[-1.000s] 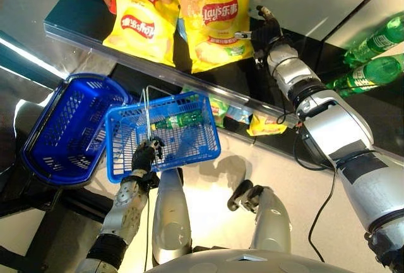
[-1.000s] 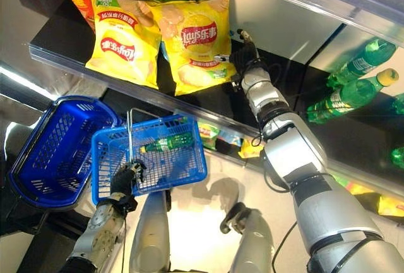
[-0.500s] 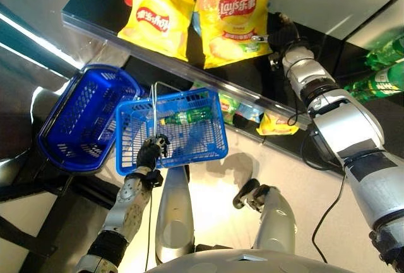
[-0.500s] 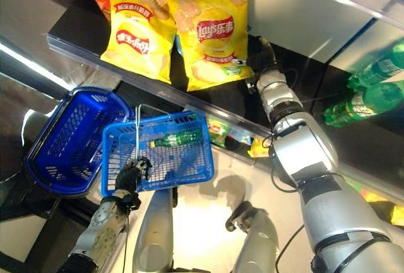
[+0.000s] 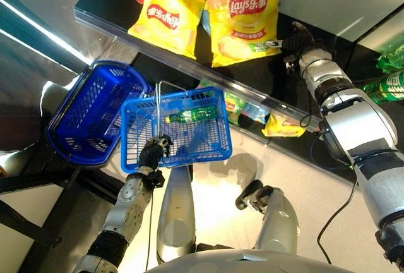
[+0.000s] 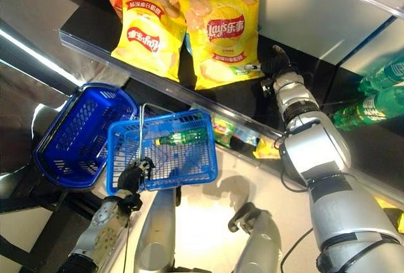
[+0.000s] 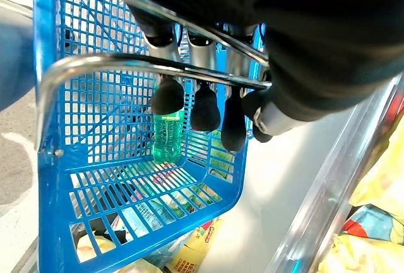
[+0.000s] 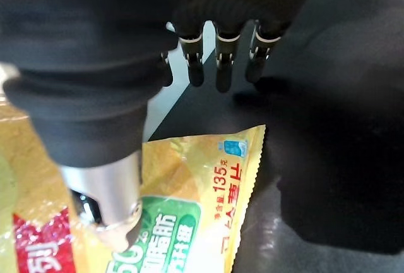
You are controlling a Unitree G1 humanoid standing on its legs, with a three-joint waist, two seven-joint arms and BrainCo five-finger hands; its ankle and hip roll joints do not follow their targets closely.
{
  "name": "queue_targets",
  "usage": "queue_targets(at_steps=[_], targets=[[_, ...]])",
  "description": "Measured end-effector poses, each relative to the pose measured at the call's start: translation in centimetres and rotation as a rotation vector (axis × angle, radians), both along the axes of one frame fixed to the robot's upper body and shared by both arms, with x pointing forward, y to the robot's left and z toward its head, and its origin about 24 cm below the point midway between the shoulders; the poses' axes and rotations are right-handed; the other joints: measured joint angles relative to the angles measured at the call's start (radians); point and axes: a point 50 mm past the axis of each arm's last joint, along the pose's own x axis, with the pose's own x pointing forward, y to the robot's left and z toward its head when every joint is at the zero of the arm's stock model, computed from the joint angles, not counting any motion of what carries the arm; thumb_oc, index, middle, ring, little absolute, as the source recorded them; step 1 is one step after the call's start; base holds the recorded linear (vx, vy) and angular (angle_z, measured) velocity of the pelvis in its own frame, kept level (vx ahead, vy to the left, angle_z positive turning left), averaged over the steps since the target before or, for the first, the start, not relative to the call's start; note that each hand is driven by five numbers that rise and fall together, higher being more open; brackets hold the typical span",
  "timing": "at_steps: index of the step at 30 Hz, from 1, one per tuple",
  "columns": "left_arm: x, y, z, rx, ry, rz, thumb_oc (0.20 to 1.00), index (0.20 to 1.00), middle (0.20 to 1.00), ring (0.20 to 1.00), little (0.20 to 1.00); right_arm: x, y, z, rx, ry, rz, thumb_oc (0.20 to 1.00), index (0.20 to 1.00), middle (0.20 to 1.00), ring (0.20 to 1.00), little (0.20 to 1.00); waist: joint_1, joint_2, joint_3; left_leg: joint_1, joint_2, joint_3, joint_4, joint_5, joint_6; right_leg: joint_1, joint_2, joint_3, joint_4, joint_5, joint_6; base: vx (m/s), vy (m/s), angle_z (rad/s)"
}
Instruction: Pick up the snacks into the basket
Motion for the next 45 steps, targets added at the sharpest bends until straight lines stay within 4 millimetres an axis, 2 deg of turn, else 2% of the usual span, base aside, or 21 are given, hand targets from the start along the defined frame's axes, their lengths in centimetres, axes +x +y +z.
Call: queue_targets(at_steps=[3, 4, 7, 14, 16, 17, 22, 35, 39, 40, 45], targets=[[0.0, 0.0, 0.0, -0.001, 0.000, -0.005, 0.200, 0.200, 0.200, 0.200, 0.200, -0.1, -0.4, 0.2, 0.006, -0.005, -0.014, 1.000, 1.000, 1.000, 1.000, 1.000, -0.001, 0.000, 0.000, 0.000, -0.011, -0.002, -0.011, 0.008, 0.001, 0.000, -0.010, -0.006, 0.000, -0.001, 0.001, 0.00, -0.002, 0.08], [0.0, 0.0, 0.0, -0.002, -0.001, -0.007, 0.200, 0.200, 0.200, 0.200, 0.200, -0.1, -0.6, 0.2, 0.006, -0.007, -0.017, 0.843, 0.843, 0.843, 0.843, 0.843, 0.000, 0.001, 0.000, -0.002, -0.011, -0.003, -0.011, 0.008, 0.001, 0.000, -0.010, -0.007, 0.000, -0.001, 0.001, 0.00, -0.004, 0.04], [0.2, -0.3, 0.2, -0.002, -0.009, -0.017, 0.200, 0.200, 0.200, 0.200, 0.200, -0.2, -0.9, 0.4, 0.004, -0.020, -0.031, 0.570, 0.570, 0.570, 0.570, 0.570, 0.002, 0.008, 0.004, -0.009, -0.014, -0.010, -0.008, 0.009, 0.001, -0.001, -0.010, -0.009, 0.001, -0.001, 0.002, 0.01, -0.003, 0.06], [0.3, -0.8, 0.3, -0.002, -0.013, -0.038, 0.200, 0.200, 0.200, 0.200, 0.200, -0.3, -1.4, 0.4, 0.021, -0.021, -0.067, 0.573, 0.573, 0.573, 0.573, 0.573, 0.023, 0.015, 0.007, -0.013, -0.020, -0.015, -0.013, 0.013, 0.002, -0.003, -0.014, -0.013, 0.003, -0.003, 0.004, 0.01, -0.002, 0.03], [0.4, -0.8, 0.3, -0.002, -0.013, -0.042, 0.200, 0.200, 0.200, 0.200, 0.200, -0.3, -1.4, 0.3, 0.021, -0.020, -0.064, 0.401, 0.401, 0.401, 0.401, 0.401, 0.022, 0.015, 0.007, -0.014, -0.027, -0.016, -0.017, 0.016, 0.004, -0.003, -0.023, -0.017, 0.004, -0.004, 0.005, 0.01, -0.005, 0.08], [0.3, -0.9, 0.3, -0.002, -0.013, -0.045, 0.200, 0.200, 0.200, 0.200, 0.200, -0.3, -1.3, 0.3, 0.021, -0.019, -0.063, 0.200, 0.200, 0.200, 0.200, 0.200, 0.023, 0.016, 0.007, -0.014, -0.029, -0.016, -0.017, 0.016, 0.004, -0.002, -0.024, -0.018, 0.005, -0.004, 0.005, 0.01, -0.003, 0.06], [0.4, -0.9, 0.3, -0.001, -0.014, -0.045, 0.200, 0.200, 0.200, 0.200, 0.200, 0.0, -0.1, 0.0, 0.025, -0.015, -0.046, 0.200, 0.200, 0.200, 0.200, 0.200, 0.023, 0.016, 0.007, -0.016, -0.031, -0.017, -0.017, 0.016, 0.004, -0.002, -0.026, -0.020, 0.004, -0.004, 0.006, 0.00, 0.001, 0.01], [0.8, -1.0, 0.6, 0.002, -0.023, -0.043, 0.200, 0.200, 0.200, 0.200, 0.200, 0.0, 0.2, -0.1, 0.036, -0.025, -0.064, 0.200, 0.200, 0.200, 0.200, 0.200, 0.018, 0.016, 0.007, -0.014, -0.030, -0.019, -0.008, 0.016, 0.004, 0.001, -0.027, -0.020, 0.010, -0.004, 0.005, 0.00, 0.002, 0.00], [0.9, -1.0, 0.7, 0.012, -0.014, -0.025, 0.200, 0.200, 0.200, 0.200, 0.200, 0.2, 2.1, -0.6, 0.088, -0.060, -0.043, 0.200, 0.200, 0.200, 0.200, 0.200, 0.003, 0.016, 0.007, -0.011, -0.026, -0.021, 0.007, 0.016, 0.005, 0.009, -0.024, -0.020, 0.012, -0.003, 0.004, -0.02, 0.038, 0.00], [1.0, -0.9, 0.7, 0.016, -0.010, -0.012, 0.200, 0.200, 0.200, 0.200, 0.200, 0.2, 3.4, -1.2, 0.114, -0.090, -0.011, 0.200, 0.200, 0.200, 0.200, 0.200, -0.010, 0.016, 0.007, -0.008, -0.025, -0.020, 0.011, 0.015, 0.007, 0.014, -0.023, -0.019, 0.011, 0.000, 0.004, -0.03, 0.048, -0.05], [1.1, -0.9, 0.6, 0.023, 0.003, 0.004, 0.200, 0.200, 0.200, 0.200, 0.200, -0.3, 5.5, -3.9, 0.137, -0.090, 0.036, 0.200, 0.200, 0.200, 0.200, 0.200, -0.029, 0.015, 0.007, 0.007, -0.012, -0.014, 0.020, 0.013, 0.007, 0.022, -0.011, -0.007, 0.008, 0.008, -0.001, -0.03, 0.032, -0.08]])
